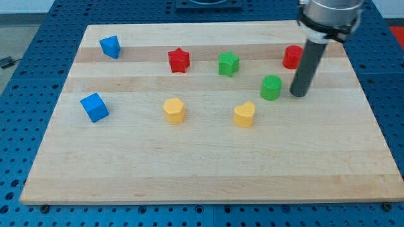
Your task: Move the green circle to the bottom right of the red star
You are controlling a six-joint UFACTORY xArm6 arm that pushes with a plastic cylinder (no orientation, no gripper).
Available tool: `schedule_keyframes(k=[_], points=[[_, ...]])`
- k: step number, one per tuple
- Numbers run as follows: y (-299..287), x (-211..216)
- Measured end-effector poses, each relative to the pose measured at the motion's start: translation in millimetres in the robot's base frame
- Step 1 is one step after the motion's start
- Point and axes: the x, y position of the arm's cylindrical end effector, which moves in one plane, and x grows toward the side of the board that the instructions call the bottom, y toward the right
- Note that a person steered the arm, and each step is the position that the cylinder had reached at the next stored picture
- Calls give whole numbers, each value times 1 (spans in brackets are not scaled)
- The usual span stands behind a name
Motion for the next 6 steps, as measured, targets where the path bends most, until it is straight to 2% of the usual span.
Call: schedule_keyframes(k=[2,3,5,6], points=[[-93,-5],[-115,-20],[-115,-22],[-141,-28]])
